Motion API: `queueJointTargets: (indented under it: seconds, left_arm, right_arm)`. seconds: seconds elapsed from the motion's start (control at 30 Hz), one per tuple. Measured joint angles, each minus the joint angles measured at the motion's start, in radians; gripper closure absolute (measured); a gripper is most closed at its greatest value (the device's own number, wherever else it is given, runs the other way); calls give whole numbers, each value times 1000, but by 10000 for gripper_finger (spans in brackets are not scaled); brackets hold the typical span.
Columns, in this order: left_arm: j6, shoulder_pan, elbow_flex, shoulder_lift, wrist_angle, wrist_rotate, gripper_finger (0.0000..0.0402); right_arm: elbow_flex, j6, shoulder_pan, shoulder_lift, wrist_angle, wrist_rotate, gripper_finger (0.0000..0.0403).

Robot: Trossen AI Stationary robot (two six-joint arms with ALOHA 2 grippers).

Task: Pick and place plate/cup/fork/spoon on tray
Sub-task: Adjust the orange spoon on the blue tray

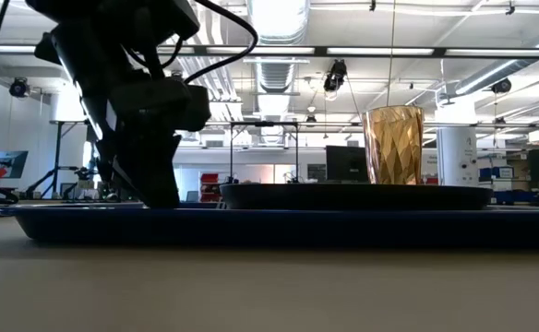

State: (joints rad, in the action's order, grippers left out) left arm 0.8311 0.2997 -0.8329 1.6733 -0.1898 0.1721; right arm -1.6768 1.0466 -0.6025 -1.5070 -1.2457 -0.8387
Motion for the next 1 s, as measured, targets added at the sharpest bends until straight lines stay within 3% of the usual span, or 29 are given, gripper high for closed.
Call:
queueJointTargets:
  seconds: [1.0]
  left_arm:
    - [109, 90, 0, -63, -192, -102, 401]
  right_arm:
    - [0, -8, 0, 0, -5, 0, 394]
